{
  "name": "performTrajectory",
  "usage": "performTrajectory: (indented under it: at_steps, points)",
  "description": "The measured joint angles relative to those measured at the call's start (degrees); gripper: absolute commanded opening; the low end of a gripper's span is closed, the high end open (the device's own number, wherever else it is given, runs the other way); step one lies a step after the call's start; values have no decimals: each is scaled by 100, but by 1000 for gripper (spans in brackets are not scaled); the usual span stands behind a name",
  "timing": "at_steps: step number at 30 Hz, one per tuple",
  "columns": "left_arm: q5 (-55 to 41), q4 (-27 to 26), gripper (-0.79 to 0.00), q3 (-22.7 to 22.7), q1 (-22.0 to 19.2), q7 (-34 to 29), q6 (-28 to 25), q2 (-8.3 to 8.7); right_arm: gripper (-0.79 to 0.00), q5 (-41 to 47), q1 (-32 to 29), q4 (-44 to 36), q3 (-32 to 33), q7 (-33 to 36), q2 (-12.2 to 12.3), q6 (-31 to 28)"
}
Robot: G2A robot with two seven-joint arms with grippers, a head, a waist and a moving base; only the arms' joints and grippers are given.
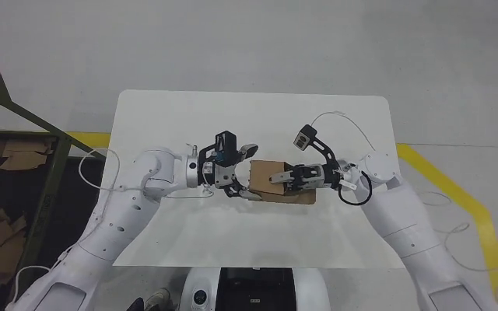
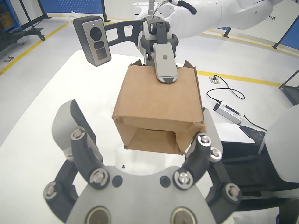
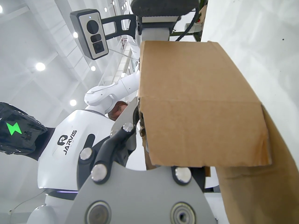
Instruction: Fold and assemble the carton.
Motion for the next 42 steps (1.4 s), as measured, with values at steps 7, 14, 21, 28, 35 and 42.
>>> performTrajectory:
  at_steps: [7,14,21,28,35,42]
  points:
    - [-121,182,0,321,-220,83,0,95,-785,-81,27,17,-52,-27,-16,-135]
    - [-340,274,-172,522,-372,69,0,188,-785,-143,-1,-29,-47,-48,-12,-206]
    - [-423,280,-339,690,-476,55,0,262,-785,-195,-5,-48,-52,-73,-9,-199]
    - [-519,316,-292,822,-584,86,0,329,-785,-201,1,-57,-49,-77,-7,-164]
    - [-582,408,-308,863,-617,242,0,377,-600,-141,4,-49,-29,-72,-6,-138]
    - [-521,449,-366,860,-575,458,0,409,-563,-81,-22,-58,42,-54,10,-122]
